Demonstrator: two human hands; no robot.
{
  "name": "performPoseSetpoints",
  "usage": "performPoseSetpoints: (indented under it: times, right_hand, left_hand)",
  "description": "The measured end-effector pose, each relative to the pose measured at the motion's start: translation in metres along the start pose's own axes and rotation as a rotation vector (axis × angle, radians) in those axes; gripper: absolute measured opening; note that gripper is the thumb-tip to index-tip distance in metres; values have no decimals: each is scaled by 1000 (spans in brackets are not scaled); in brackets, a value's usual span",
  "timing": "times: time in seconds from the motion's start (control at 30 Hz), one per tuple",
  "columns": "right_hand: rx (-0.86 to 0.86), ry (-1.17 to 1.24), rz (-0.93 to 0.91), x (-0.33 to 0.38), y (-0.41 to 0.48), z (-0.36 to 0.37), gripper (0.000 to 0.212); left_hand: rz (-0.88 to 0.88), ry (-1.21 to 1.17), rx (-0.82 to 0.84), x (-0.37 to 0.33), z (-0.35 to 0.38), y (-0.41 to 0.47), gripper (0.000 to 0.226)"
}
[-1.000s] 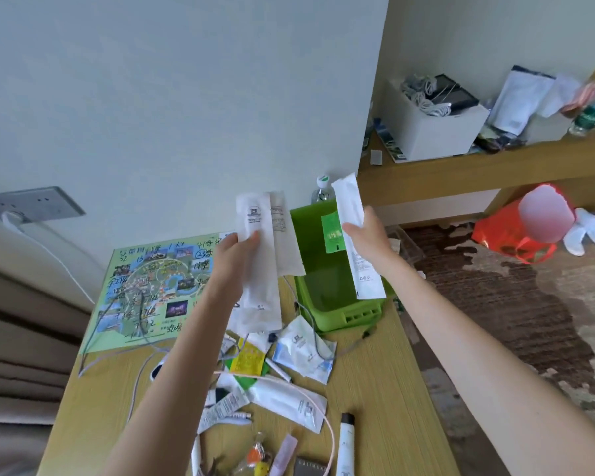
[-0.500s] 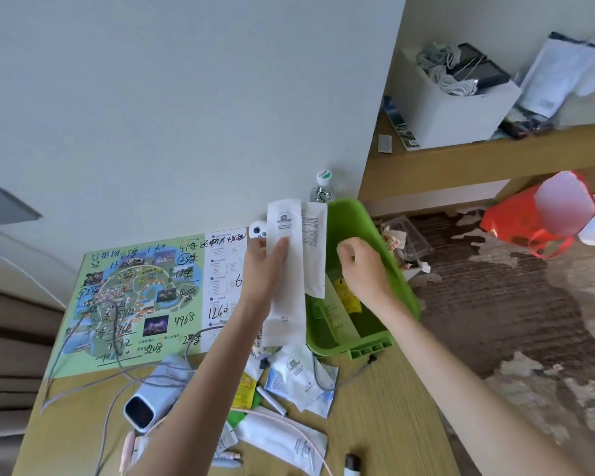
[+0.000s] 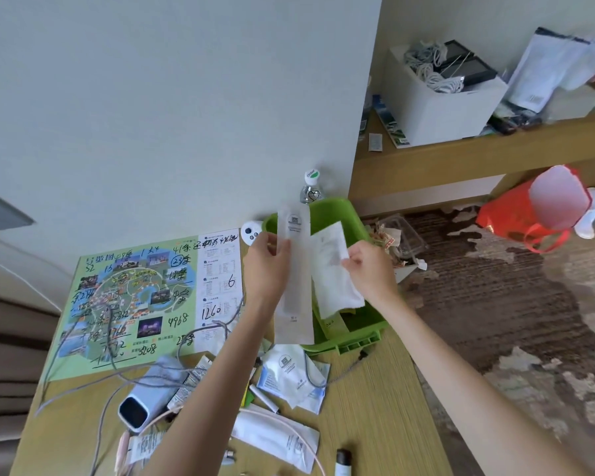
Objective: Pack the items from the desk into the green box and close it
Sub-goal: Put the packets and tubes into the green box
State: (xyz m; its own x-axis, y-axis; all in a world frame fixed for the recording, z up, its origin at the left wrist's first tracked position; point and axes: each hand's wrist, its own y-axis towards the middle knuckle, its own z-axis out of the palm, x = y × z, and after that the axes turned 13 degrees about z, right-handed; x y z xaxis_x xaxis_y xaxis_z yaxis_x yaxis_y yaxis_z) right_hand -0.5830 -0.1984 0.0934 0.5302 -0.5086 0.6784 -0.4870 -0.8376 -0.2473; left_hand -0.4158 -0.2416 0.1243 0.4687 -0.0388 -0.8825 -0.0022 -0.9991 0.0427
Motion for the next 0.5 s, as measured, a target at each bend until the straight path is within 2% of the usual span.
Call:
performPoseSetpoints:
  times: [0.07, 0.1, 0.2, 0.27, 0.4, 0.5]
  right_hand:
    - [60, -207, -99, -2, -5, 6, 13]
    - [30, -250, -169, -2, -8, 5, 18]
    - [-209, -244, -357, 2, -11, -10, 25]
    - [-310, -252, -376, -5, -9, -22, 30]
    - [-165, -213, -269, -38, -9, -31, 46]
    - [-119, -167, -279, -54, -13, -25, 56]
  left_hand:
    - [-1, 6, 12, 1, 0, 3, 11]
    - [-1, 9, 20, 0, 2, 3, 12]
    - [4, -1, 61, -4, 12, 5, 17]
    - [17, -12, 91, -6, 24, 5, 19]
    - [10, 52, 143, -3, 50, 3, 29]
    - [-38, 124, 249, 5, 66, 1, 32]
